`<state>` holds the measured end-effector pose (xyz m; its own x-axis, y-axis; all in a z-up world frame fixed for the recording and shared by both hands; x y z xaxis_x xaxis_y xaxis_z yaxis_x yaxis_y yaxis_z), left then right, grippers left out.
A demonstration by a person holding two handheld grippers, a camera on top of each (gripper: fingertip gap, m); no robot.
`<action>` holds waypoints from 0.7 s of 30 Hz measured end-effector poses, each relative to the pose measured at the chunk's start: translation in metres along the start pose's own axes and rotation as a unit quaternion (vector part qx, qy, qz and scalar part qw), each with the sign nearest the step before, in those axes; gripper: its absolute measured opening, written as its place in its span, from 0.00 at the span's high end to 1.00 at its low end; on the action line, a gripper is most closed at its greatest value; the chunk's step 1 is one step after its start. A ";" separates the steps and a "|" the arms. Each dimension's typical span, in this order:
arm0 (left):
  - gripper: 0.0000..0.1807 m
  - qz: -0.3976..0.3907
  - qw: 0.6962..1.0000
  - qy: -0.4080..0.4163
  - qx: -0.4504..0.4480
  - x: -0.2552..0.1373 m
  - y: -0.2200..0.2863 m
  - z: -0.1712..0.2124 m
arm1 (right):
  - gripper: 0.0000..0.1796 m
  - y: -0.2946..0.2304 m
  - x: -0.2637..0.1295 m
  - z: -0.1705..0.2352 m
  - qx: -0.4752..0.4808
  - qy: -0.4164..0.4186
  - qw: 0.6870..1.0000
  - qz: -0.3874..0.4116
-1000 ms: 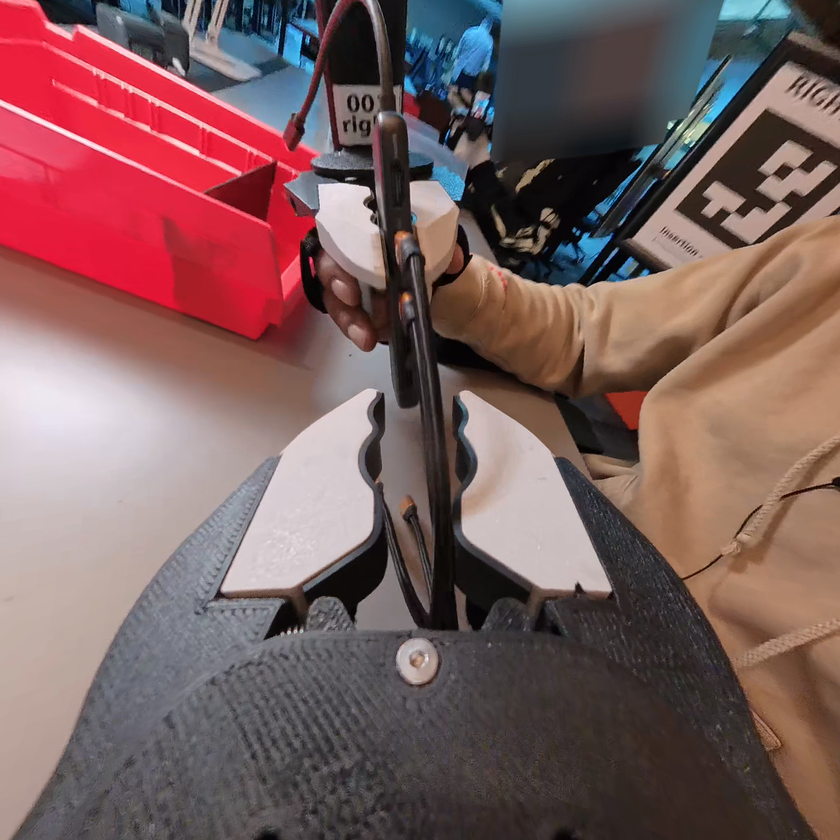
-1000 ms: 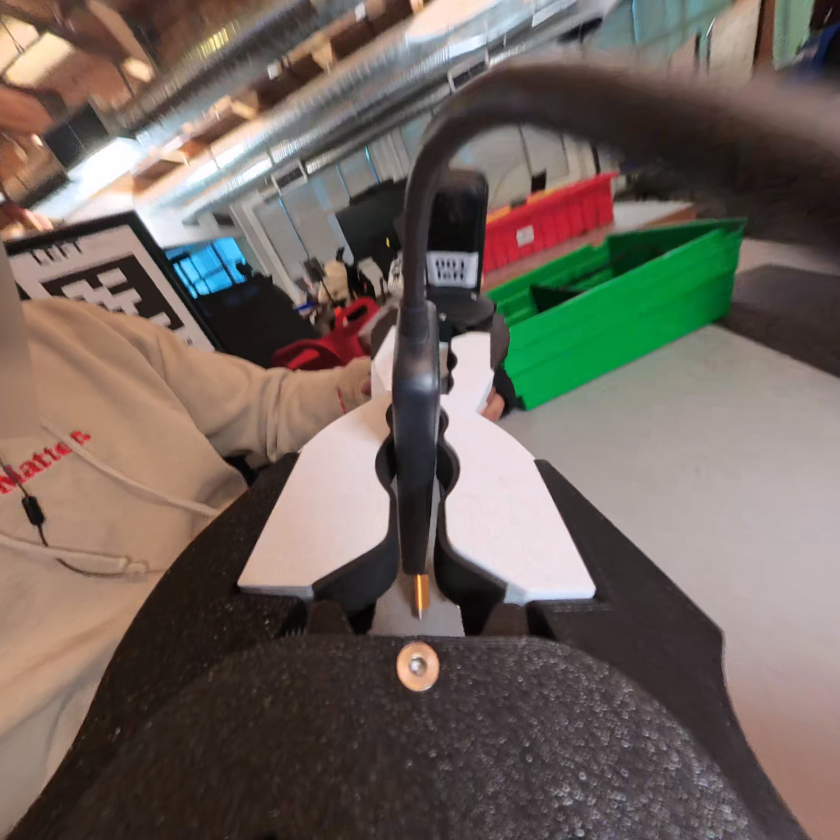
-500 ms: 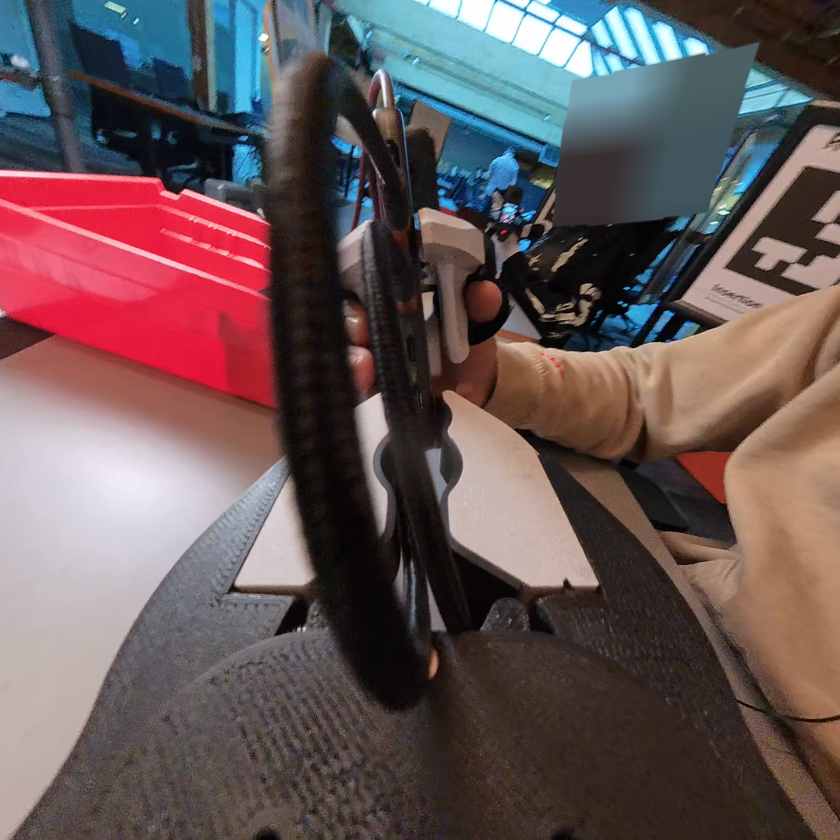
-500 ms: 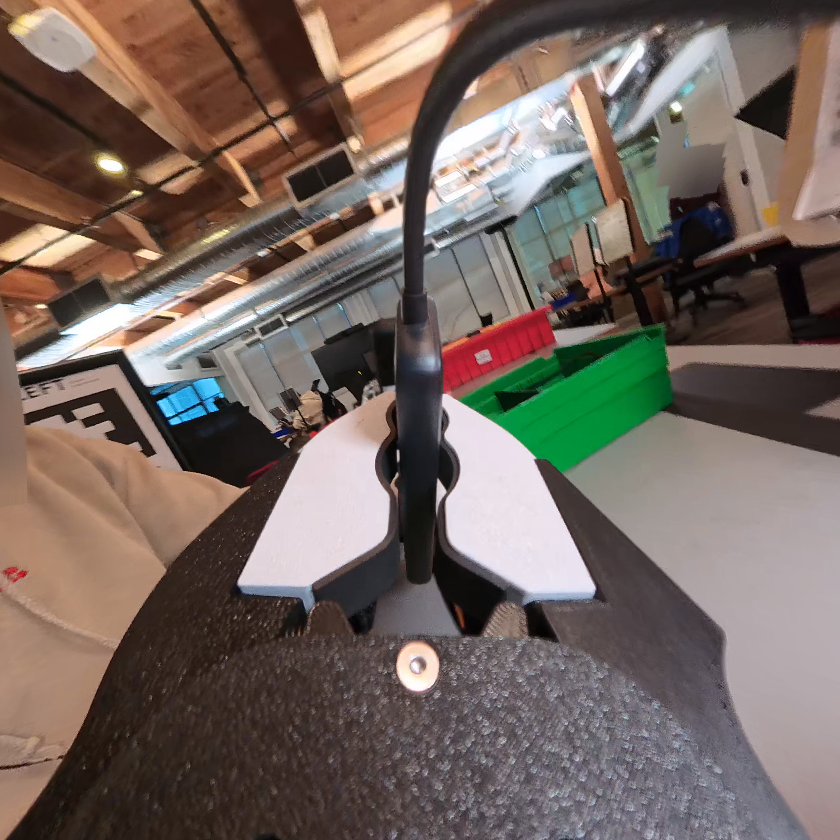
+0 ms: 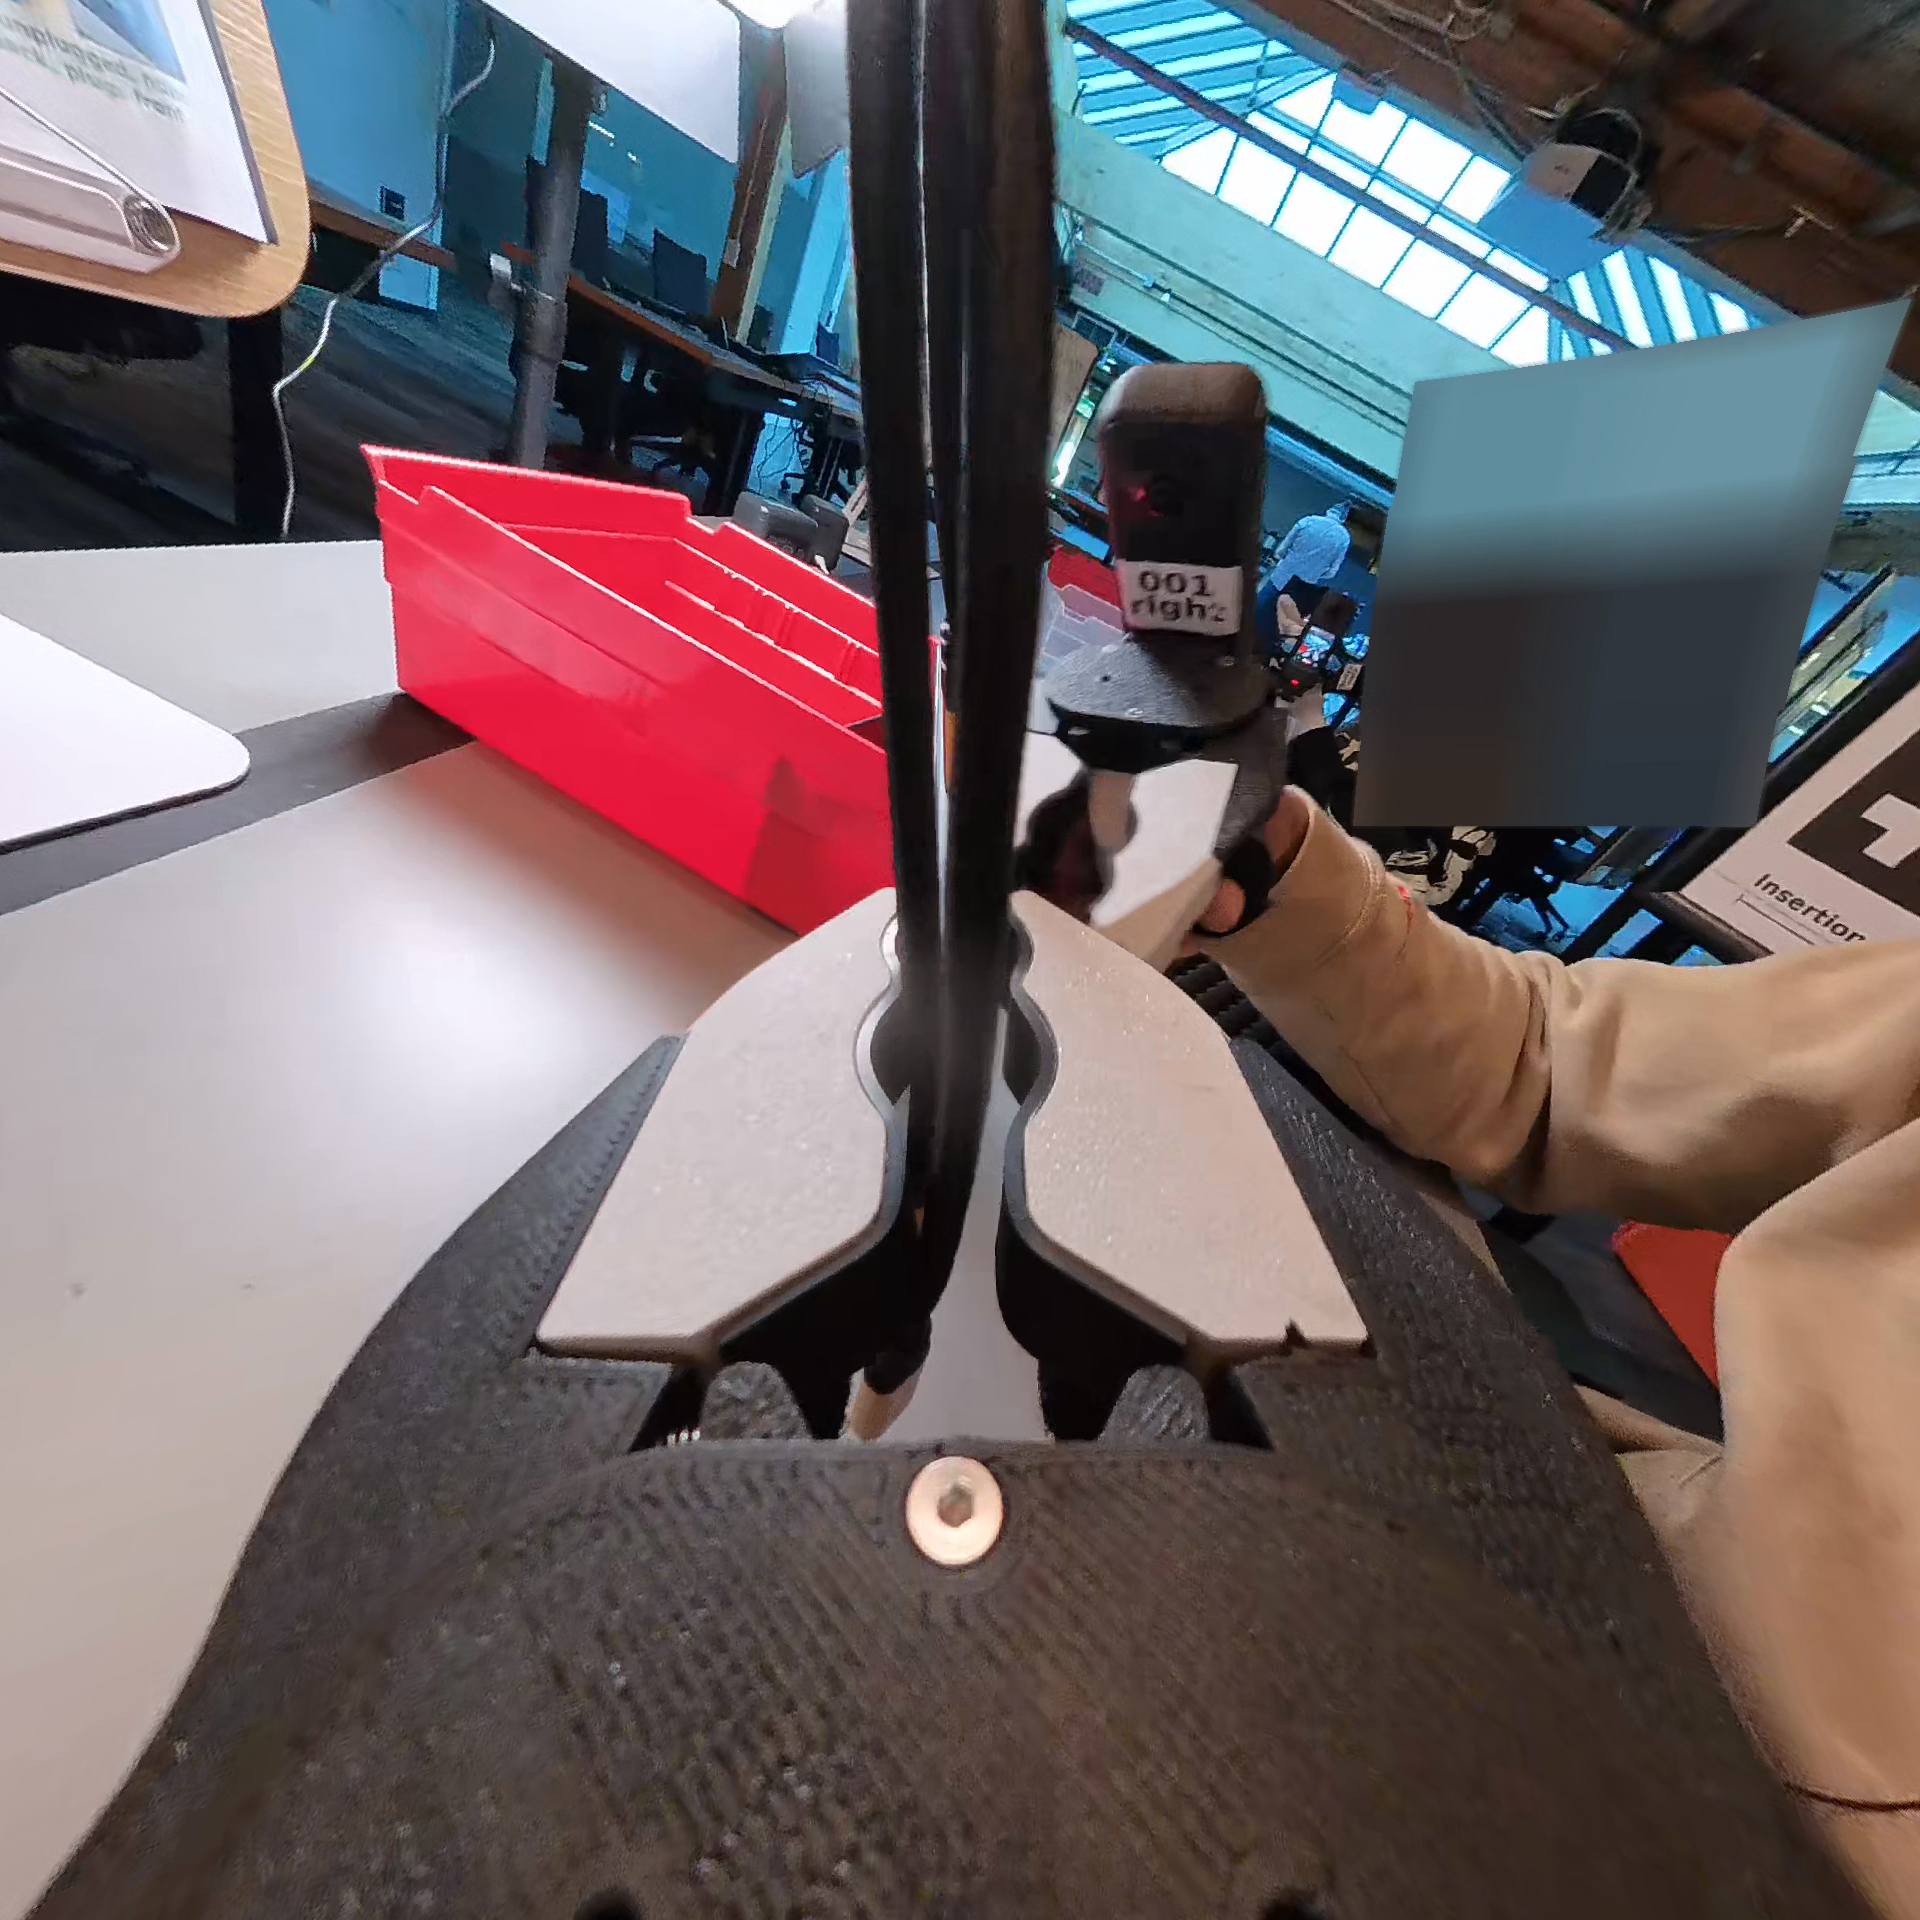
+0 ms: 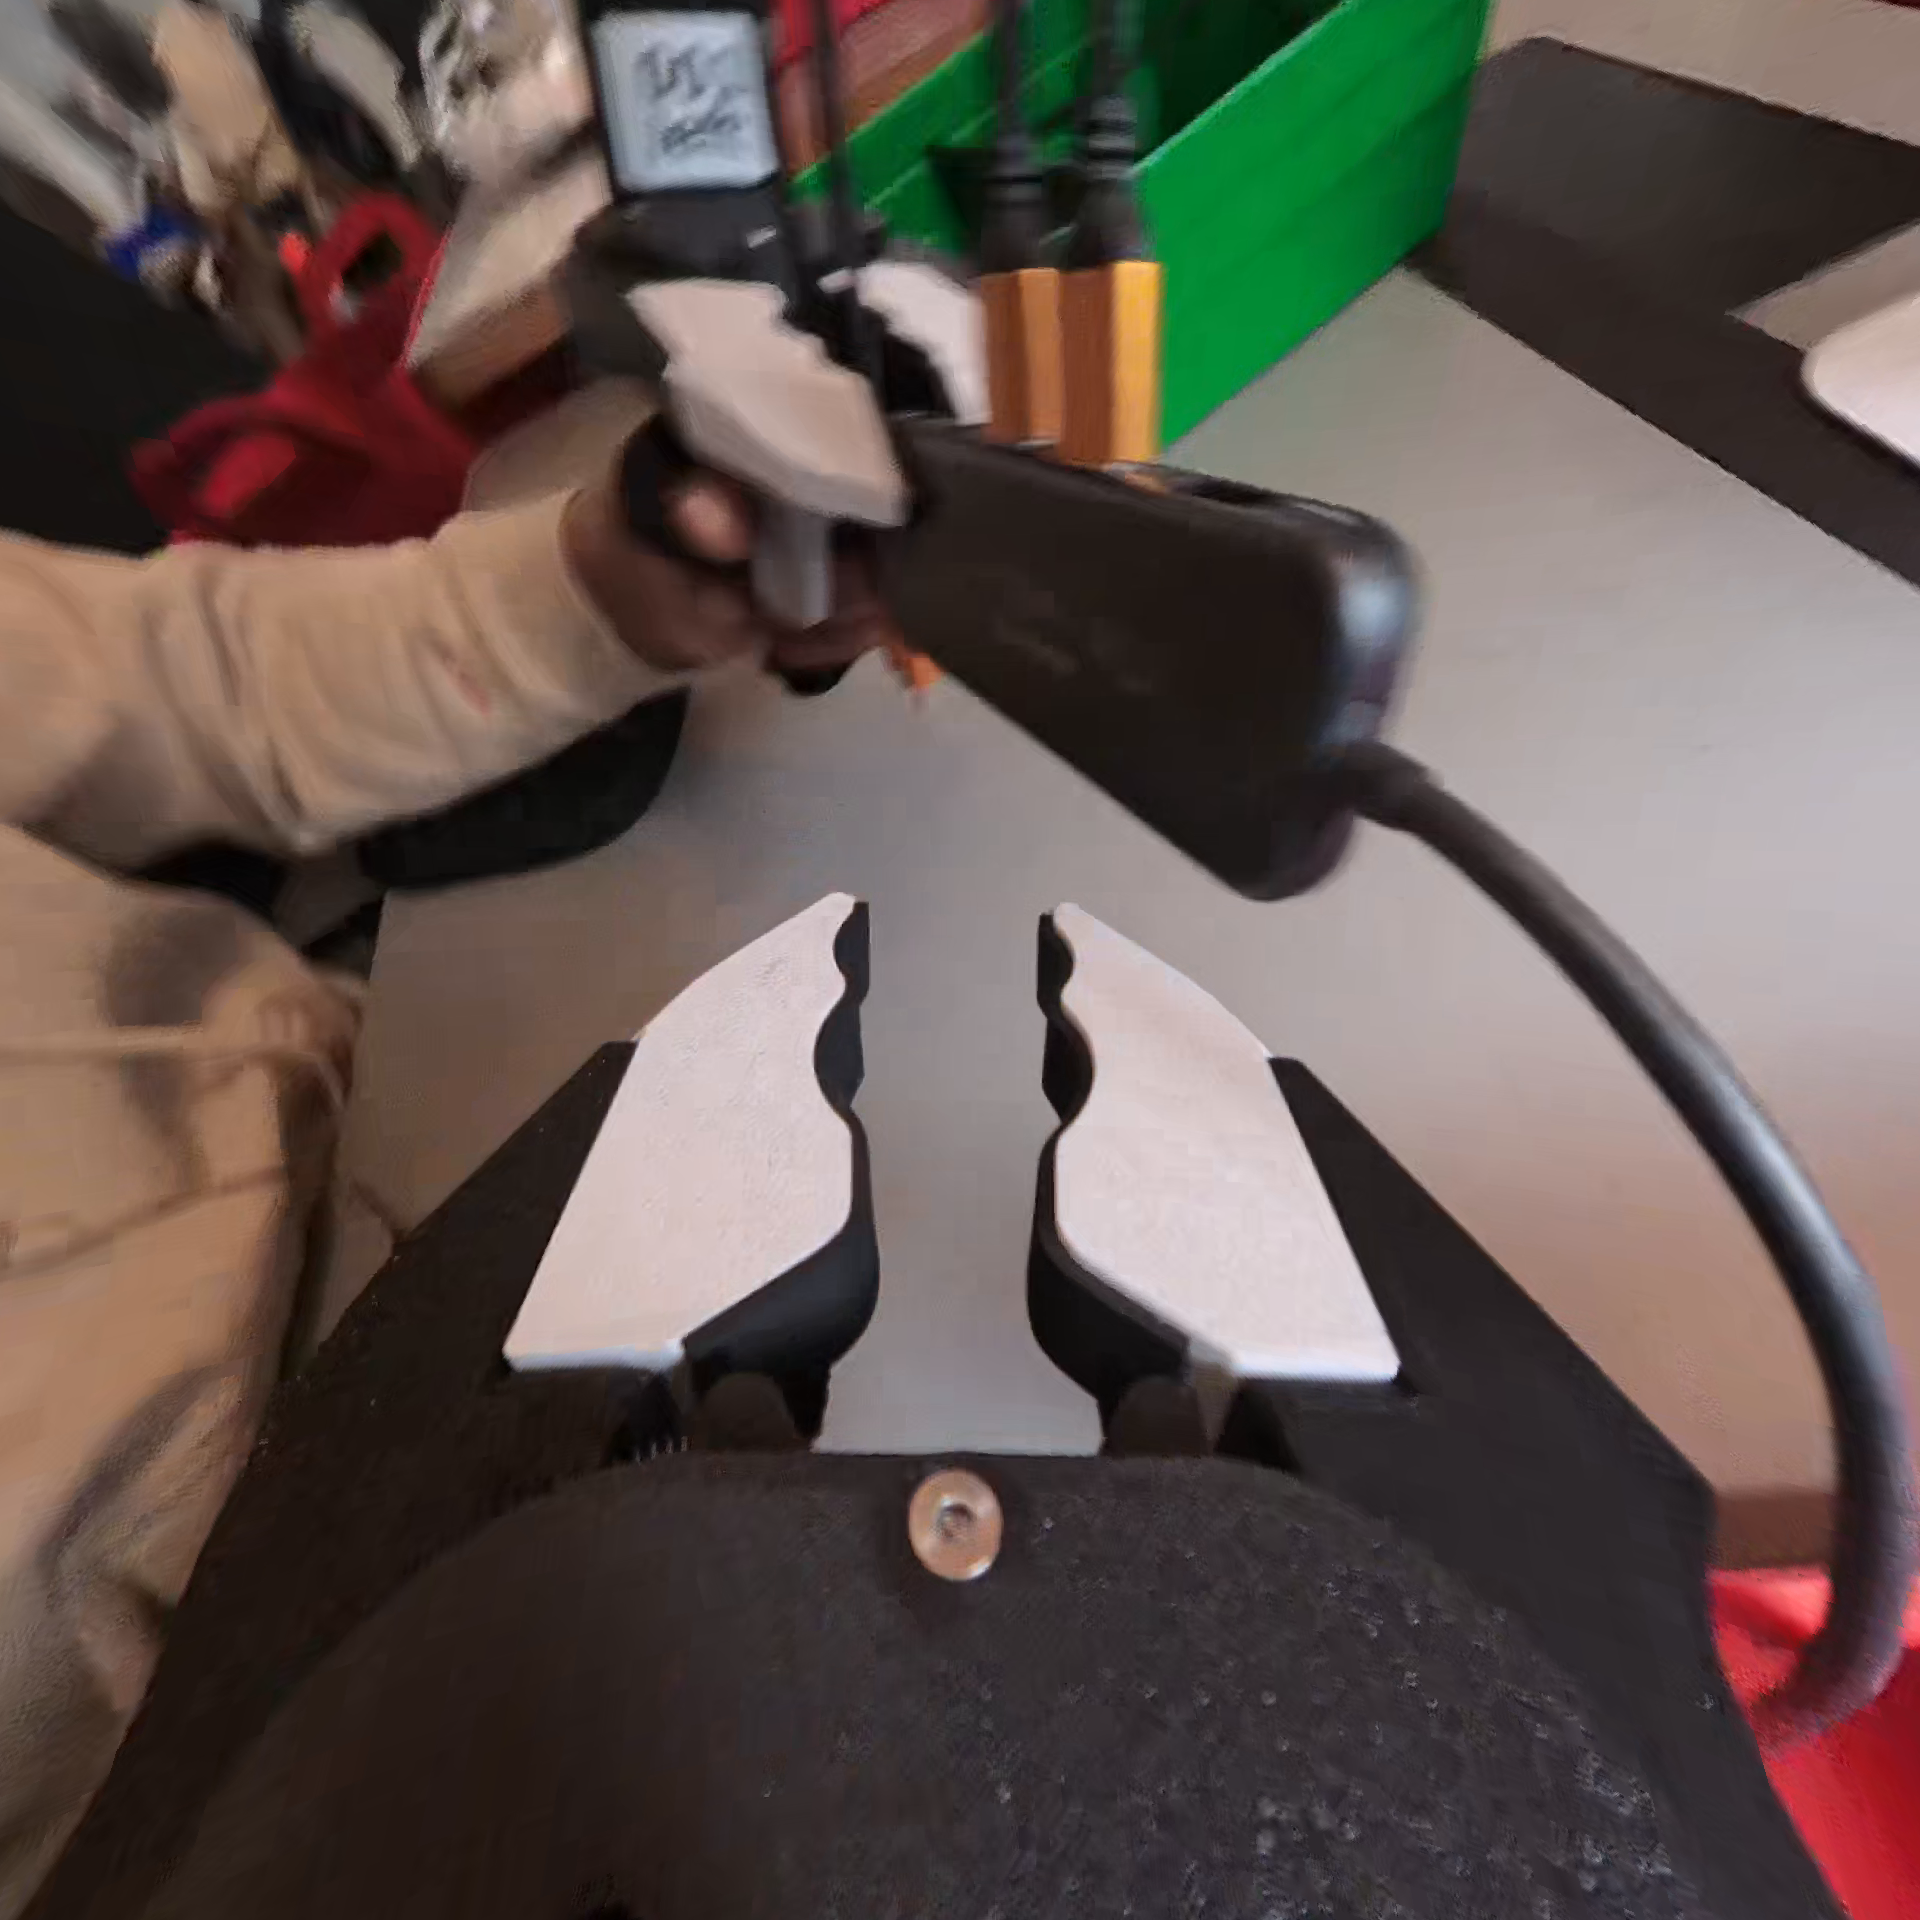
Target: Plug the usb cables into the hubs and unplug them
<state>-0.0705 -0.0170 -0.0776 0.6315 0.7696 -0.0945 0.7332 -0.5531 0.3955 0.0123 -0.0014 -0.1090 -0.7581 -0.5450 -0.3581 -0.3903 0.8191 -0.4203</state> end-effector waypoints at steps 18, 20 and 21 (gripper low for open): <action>0.92 0.056 0.985 -0.029 0.159 -0.003 0.039 0.006 | 0.92 -0.024 -0.032 -0.026 -0.204 -0.224 0.950 0.073; 0.91 0.047 0.986 0.017 0.158 -0.008 0.040 -0.007 | 0.93 -0.035 -0.037 -0.040 -0.212 -0.216 0.951 0.067; 0.89 0.044 0.987 0.038 0.153 -0.011 0.040 -0.013 | 0.94 -0.037 -0.043 -0.049 -0.221 -0.218 0.947 0.081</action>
<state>-0.0518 -0.0435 -0.0492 0.6836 0.7298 0.0010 0.7257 -0.6800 0.1047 0.0342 0.0002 -0.0374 -0.5764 -0.3482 -0.7392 -0.5404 0.8411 0.0251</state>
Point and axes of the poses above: each gripper's, where its closed fingertips meet, x out along the fingers, z out of its underside, y = z × x across the jaws, the point moved 2 cm from there along -x, back along the fingers, and after that the axes turned 12 degrees about -z, right-handed, at the moved point
